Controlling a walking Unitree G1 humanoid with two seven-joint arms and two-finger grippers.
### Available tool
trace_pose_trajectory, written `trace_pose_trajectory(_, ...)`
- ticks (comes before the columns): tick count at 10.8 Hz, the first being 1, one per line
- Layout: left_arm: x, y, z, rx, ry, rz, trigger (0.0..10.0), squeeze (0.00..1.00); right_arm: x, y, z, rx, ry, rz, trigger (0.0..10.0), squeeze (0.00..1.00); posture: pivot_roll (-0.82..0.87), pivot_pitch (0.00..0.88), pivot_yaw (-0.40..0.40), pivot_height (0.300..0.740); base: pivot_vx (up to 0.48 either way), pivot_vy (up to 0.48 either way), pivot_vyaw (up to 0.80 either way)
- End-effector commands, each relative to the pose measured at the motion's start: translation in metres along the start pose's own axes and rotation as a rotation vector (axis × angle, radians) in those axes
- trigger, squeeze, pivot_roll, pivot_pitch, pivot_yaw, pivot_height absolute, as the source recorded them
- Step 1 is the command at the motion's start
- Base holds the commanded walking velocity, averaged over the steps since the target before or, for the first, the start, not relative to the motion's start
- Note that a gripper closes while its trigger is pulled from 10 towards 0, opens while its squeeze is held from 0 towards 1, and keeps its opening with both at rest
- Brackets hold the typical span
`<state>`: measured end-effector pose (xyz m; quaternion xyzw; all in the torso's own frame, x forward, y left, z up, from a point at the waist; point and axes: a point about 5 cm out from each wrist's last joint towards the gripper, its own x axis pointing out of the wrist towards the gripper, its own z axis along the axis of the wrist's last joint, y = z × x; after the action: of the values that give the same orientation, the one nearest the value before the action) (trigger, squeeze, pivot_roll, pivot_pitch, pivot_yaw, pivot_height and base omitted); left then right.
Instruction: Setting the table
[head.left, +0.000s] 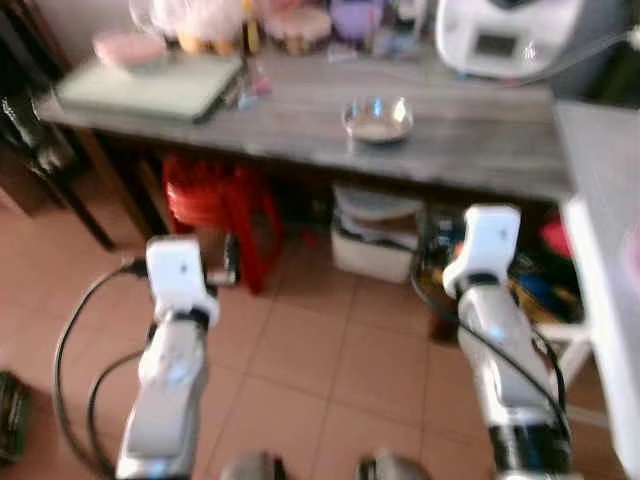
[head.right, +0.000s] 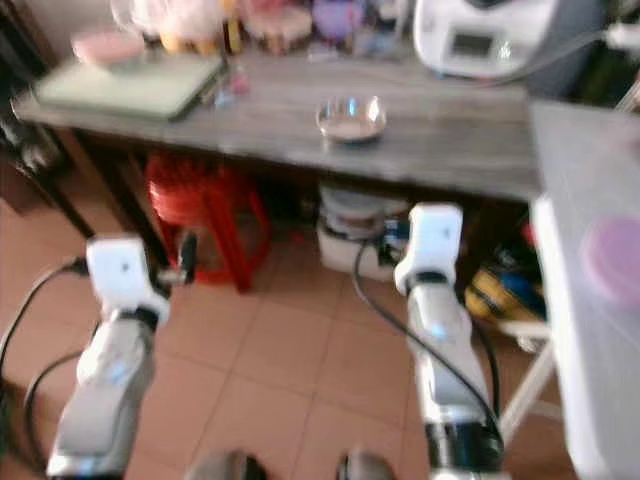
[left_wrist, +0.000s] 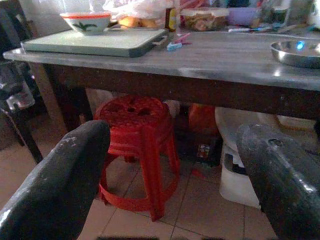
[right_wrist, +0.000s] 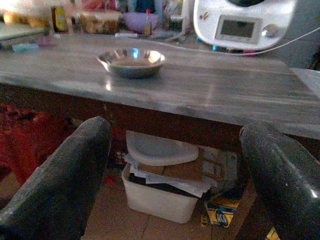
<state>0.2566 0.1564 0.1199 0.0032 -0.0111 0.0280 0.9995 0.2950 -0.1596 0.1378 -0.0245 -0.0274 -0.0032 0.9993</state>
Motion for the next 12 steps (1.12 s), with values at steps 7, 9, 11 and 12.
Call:
trace_pose_trajectory(7,-0.002,-0.006,0.011,-0.022,-0.052,-0.055,10.0,0.00,0.005,0.010,0.029,-0.040,-0.119,0.086,10.0,0.00,0.01,0.096,0.033,0.740,0.000,-0.200,-0.29)
trace_pose_trajectory(9,-0.001,-0.007,0.013,-0.025,-0.060,-0.062,10.0,0.00,0.009,0.010,0.037,-0.053,-0.150,0.092,10.0,0.00,0.01,0.097,0.032,0.740,0.000,-0.459,0.00)
trace_pose_trajectory(11,0.000,-0.007,0.014,-0.025,-0.061,-0.062,10.0,0.00,0.015,0.009,0.043,-0.062,-0.166,0.094,10.0,0.00,0.01,0.097,0.030,0.740,0.000,-0.403,0.00)
trace_pose_trajectory(12,0.000,-0.007,0.014,-0.024,-0.063,-0.063,10.0,0.00,0.017,0.008,0.044,-0.070,-0.171,0.095,10.0,0.00,0.01,0.098,0.028,0.740,0.000,-0.341,0.00)
